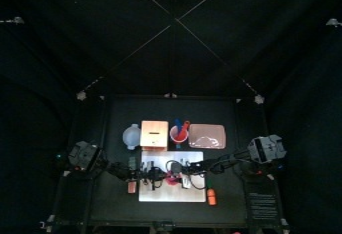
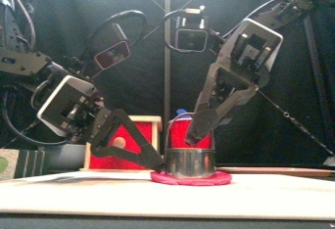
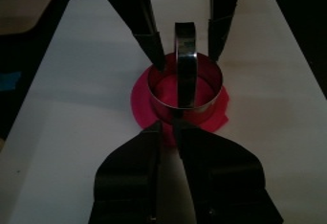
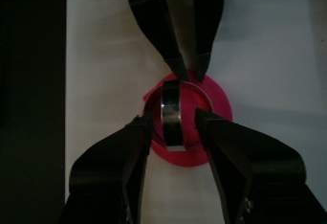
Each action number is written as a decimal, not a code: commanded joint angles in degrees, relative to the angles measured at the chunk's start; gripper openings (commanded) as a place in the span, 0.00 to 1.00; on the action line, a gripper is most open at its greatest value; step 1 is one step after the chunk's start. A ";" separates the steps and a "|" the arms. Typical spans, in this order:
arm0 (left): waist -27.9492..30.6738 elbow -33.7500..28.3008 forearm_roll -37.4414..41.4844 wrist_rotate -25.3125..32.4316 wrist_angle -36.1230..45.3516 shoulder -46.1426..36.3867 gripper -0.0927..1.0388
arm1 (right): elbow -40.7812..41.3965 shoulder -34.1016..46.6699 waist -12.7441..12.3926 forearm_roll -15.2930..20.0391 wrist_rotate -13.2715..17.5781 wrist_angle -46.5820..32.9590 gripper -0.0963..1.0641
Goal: Get the cutter from the drawer then cut the dough then place the extra dough in the bowl
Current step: Place the extra dough in the bowl
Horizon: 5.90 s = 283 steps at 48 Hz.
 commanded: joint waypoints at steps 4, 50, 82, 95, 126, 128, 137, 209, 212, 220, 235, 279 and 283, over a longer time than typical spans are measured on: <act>0.26 -1.23 -0.18 -0.18 -0.18 0.70 0.63 | -4.13 -1.23 -0.35 -0.44 0.09 4.39 0.75; 0.26 -0.53 -1.76 0.00 -0.09 1.14 0.62 | -9.67 0.70 -0.88 -0.44 0.09 12.48 0.51; 0.44 -0.35 -2.72 0.00 2.02 1.14 0.60 | -12.74 -3.25 -2.29 -3.16 0.09 19.07 0.51; 0.53 -0.26 -3.25 0.00 2.90 1.14 0.59 | -12.30 -5.98 -4.57 -4.04 0.00 19.34 0.51; 0.88 0.53 -4.66 0.00 4.31 0.18 0.59 | 0.18 -15.21 -5.62 -0.79 0.35 20.30 0.51; 0.88 0.97 -5.01 0.00 4.48 -0.18 0.59 | 1.05 -15.56 -5.71 -0.26 0.35 20.57 0.51; 1.32 3.43 -6.33 0.18 4.39 -3.69 0.59 | 4.75 -16.35 -6.15 2.81 0.35 19.86 0.51; 7.12 1.14 -2.55 5.62 8.53 -8.96 0.80 | 5.19 -13.97 -5.89 -0.53 0.18 11.87 0.93; 7.38 0.26 -2.55 6.33 10.72 -8.61 0.82 | 5.27 -13.89 -5.89 -0.53 0.18 11.69 0.93; 8.96 -2.02 -2.64 7.47 16.96 -6.33 0.82 | 5.54 -13.97 -5.89 -0.18 0.18 11.16 0.93; 9.93 -4.57 -2.64 7.56 25.22 -3.87 0.74 | 5.71 -13.62 -5.89 0.00 0.26 10.99 0.93; 9.14 12.66 -0.09 7.65 2.46 -34.98 0.51 | 5.36 -13.54 -6.33 0.70 0.26 10.63 0.93; 13.54 15.56 -1.23 7.65 1.76 -40.17 0.51 | 5.36 -13.54 -6.42 0.53 0.18 10.46 0.93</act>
